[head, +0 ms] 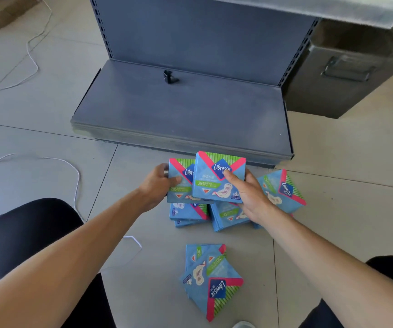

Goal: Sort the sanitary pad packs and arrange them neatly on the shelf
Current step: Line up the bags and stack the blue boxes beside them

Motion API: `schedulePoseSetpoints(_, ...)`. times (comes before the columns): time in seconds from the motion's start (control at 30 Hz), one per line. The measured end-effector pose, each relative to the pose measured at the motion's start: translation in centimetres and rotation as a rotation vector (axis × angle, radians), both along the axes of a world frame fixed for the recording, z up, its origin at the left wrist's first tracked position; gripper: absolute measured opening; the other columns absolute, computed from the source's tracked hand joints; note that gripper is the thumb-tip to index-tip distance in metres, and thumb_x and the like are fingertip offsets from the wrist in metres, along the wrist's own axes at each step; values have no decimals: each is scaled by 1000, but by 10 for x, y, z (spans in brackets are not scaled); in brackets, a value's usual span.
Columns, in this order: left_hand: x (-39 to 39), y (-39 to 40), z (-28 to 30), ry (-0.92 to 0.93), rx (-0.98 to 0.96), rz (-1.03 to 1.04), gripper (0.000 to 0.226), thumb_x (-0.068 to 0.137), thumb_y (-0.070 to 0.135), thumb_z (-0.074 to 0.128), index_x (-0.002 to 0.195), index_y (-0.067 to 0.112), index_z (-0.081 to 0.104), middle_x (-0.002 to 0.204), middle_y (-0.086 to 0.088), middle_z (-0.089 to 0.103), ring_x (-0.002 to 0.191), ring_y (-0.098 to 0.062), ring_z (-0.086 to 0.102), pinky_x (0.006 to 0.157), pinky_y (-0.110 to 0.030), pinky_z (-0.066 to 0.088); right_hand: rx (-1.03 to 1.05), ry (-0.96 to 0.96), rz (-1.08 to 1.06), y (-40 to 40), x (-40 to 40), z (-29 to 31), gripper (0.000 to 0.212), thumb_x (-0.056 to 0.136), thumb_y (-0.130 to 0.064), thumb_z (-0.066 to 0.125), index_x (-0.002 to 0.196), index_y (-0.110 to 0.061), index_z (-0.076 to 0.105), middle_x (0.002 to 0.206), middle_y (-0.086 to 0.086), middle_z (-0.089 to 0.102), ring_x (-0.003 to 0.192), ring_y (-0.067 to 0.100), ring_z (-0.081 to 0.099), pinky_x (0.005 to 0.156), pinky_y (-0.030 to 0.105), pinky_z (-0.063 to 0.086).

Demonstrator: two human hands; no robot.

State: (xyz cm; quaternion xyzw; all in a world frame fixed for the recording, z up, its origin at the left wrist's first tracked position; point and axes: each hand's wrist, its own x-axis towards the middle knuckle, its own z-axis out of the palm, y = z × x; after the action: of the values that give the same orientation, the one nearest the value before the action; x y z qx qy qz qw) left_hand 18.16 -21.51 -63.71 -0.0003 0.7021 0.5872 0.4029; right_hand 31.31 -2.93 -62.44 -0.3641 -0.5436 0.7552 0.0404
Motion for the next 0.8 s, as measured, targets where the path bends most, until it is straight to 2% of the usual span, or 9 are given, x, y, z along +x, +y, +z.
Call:
schedulePoseSetpoints(0.1, 12, 20, 10, 10, 50, -51, 25, 97, -3, 51, 122, -2, 50, 115, -24, 65, 100, -39, 66, 90, -54, 53, 5, 11, -50, -1, 6, 8, 33, 89, -24, 69, 111, -14, 48, 91, -1, 75, 80, 18, 74, 73, 37, 59)
schedulePoseSetpoints(0.2, 21, 39, 28, 34, 95, -62, 20, 99, -2, 47, 116, 4, 55, 114, -21, 67, 99, -37, 68, 88, -51, 54, 82, 30, -93, 3, 11, 25, 32, 88, -28, 70, 108, -15, 48, 97, 0, 73, 88, 20, 73, 80, 41, 58)
schedulePoseSetpoints(0.27, 22, 48, 48, 35, 141, -75, 22, 100, -3, 43, 111, 10, 57, 112, -16, 69, 96, -31, 69, 85, -45, 56, 170, 41, -93, 9, 13, 45, 33, 89, -29, 70, 110, -14, 49, 99, -1, 72, 91, 15, 72, 75, 32, 58)
schedulePoseSetpoints(0.33, 20, 56, 76, 60, 189, -111, 25, 101, -2, 41, 112, 12, 58, 113, -12, 70, 97, -28, 70, 82, -41, 57, 220, 82, -89, 18, 13, 69, 32, 90, -27, 68, 111, -13, 49, 100, -1, 71, 86, 10, 72, 66, 23, 55)
schedulePoseSetpoints(0.47, 11, 72, 145, 208, 243, -169, 27, 102, 2, 41, 115, 19, 58, 116, -4, 71, 109, -24, 67, 93, -42, 53, 303, 195, -106, 39, 10, 125, 31, 87, -26, 71, 109, -15, 51, 102, 1, 72, 94, 18, 72, 81, 37, 56)
schedulePoseSetpoints(0.57, 5, 80, 199, 312, 287, -199, 30, 103, 4, 41, 126, 18, 55, 122, -5, 68, 114, -25, 65, 96, -46, 51, 358, 303, -111, 47, 8, 179, 42, 81, -31, 72, 113, -15, 50, 100, -2, 73, 94, 17, 71, 81, 37, 57)
schedulePoseSetpoints(0.67, 1, 85, 251, 387, 348, -190, 32, 103, 4, 40, 131, 16, 52, 124, -8, 67, 115, -27, 64, 94, -45, 53, 402, 409, -97, 51, 5, 234, 48, 77, -34, 70, 115, -16, 48, 102, -2, 72, 91, 14, 72, 74, 29, 59)
schedulePoseSetpoints(0.8, -13, 105, 326, 480, 440, -143, 34, 100, -4, 39, 124, 13, 57, 117, -6, 70, 105, -21, 68, 82, -34, 56, 451, 526, -88, 73, -17, 306, 37, 86, -23, 69, 114, -13, 48, 99, -6, 71, 90, 10, 72, 70, 23, 58)
